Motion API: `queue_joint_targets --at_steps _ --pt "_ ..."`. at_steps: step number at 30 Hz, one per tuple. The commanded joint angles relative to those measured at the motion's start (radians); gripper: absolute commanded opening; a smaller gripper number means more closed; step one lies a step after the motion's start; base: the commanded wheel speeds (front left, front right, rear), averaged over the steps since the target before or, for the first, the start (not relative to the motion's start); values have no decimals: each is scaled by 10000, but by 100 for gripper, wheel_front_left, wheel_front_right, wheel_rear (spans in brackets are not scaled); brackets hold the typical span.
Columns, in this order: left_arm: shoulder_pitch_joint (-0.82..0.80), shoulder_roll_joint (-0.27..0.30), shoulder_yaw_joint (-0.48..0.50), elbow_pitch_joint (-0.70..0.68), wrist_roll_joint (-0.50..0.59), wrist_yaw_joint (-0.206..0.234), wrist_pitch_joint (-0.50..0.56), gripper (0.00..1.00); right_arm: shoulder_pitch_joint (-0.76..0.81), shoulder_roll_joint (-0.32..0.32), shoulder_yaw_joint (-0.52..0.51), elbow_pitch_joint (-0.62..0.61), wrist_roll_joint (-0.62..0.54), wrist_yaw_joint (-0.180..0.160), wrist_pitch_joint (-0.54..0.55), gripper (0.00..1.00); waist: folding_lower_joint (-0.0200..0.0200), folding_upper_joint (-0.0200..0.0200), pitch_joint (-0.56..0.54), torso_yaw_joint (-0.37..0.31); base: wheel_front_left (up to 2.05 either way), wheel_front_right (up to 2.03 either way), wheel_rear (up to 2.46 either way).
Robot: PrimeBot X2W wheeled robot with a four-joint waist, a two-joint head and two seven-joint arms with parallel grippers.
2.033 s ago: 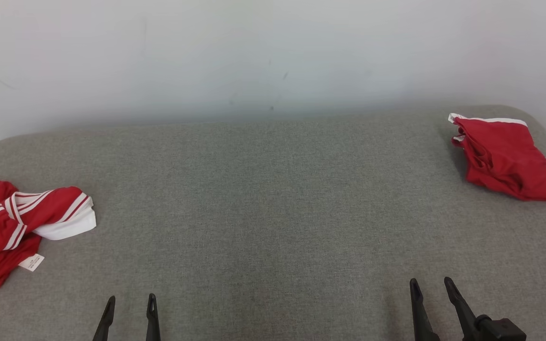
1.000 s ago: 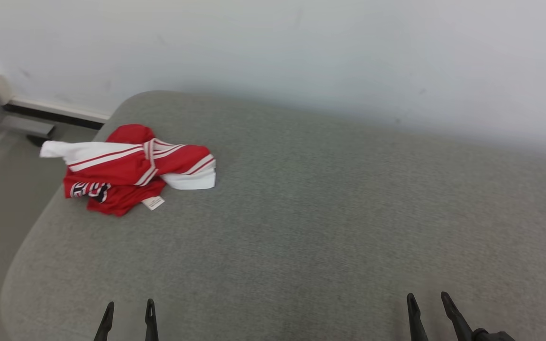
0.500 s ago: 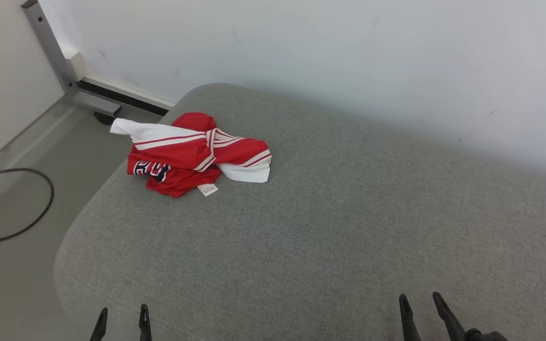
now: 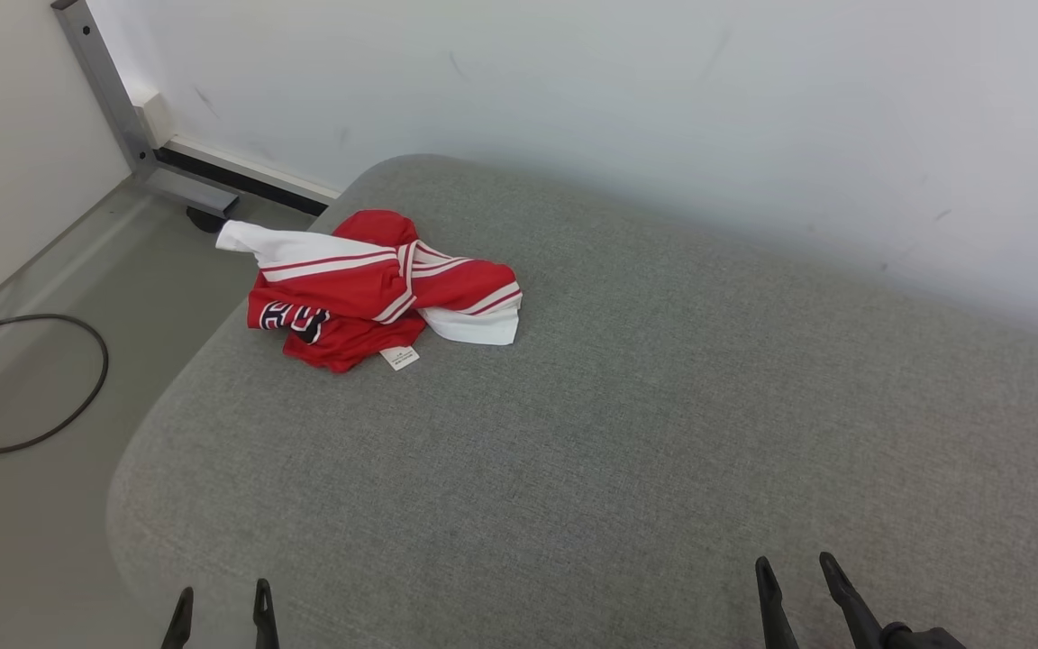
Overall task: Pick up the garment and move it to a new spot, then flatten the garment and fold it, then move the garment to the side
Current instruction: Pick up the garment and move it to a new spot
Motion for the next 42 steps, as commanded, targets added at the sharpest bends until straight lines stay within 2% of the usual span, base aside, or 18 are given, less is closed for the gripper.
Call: queue_joint_targets --at_steps 1,7,14,15,21,26,35,42 --pt "-33 -13 44 -16 -88 -19 -32 100 -12 21 18 -9 -37 -25 -2 100 0 0 -3 -8 0 0 0" --pt "-549 -15 374 -35 -193 -159 -32 100 -166 19 -16 -48 -183 -27 -2 100 0 0 138 -483 0 0 0" --pt "-2035 34 1420 80 -407 -636 -32 100 -568 16 -16 -224 -436 -27 -2 100 0 0 794 -1573 0 0 0" --pt "-2596 92 1706 158 -504 -752 -32 100 -705 15 -6 -297 -523 -25 -2 100 0 0 1064 -1908 0 0 0" --pt "-4430 495 2527 501 -618 -1039 -32 100 -1143 15 -75 -465 -755 -26 -2 100 0 0 1869 -2806 0 0 0" --pt "-5691 834 3335 839 -788 -1118 -32 100 -1538 -44 -143 -609 -818 -26 -1 100 0 0 2479 -3574 0 0 0" --pt "-7689 1718 3783 2823 -1203 -1246 -32 100 -2063 -293 -284 -1239 -881 -26 -2 100 0 0 3564 -4353 0 0 0" --pt "-8814 2387 3675 5189 -1688 -1295 331 100 -2274 -401 -260 -2061 -1028 -26 -4 100 0 0 4160 -4703 0 0 0"
